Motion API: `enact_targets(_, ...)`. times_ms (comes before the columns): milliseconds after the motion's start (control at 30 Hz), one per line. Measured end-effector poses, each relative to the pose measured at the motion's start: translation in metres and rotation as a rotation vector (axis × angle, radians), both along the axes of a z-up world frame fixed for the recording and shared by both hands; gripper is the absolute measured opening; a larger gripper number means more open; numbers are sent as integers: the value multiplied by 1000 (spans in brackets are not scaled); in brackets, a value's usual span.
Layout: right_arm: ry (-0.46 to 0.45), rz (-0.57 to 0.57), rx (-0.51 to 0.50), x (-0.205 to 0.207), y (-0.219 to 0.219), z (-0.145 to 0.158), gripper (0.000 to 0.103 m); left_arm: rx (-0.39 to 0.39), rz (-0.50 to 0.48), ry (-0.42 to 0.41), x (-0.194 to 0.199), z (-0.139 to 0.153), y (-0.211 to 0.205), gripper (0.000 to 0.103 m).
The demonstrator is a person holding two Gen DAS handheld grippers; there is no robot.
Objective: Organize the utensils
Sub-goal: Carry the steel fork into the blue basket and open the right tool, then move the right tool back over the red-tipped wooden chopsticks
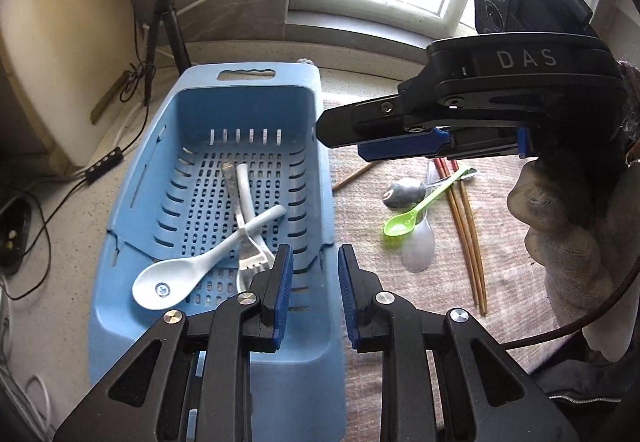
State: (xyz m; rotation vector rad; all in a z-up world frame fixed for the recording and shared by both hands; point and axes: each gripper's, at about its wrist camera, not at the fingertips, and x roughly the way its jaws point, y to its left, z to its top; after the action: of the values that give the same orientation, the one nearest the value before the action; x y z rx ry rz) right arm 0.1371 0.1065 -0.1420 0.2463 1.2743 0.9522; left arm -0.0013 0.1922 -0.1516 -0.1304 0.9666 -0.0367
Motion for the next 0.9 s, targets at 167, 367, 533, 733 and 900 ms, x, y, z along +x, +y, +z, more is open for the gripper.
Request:
enact_targets(167,-42,-83,-26,3,-59,4,45,-19,-22,-15,-3,0,-27,21)
enact_targets(367,-64,-184,-88,10,-139,-2,45,-44,-71,-23,0,-5,-70,21)
enact_targets(533,-41,-228,-146,13,-192,-14,46,-68,-125,-15,9,-16,-111,21)
enact_targets(733,39,-258,-161,11,-240,-30,46,-111,-184,19,30,-36,-150,21)
enact_targets(900,92,-310,-138,8,-268,-38,46,-94,-214,77,59,-49,-162,21)
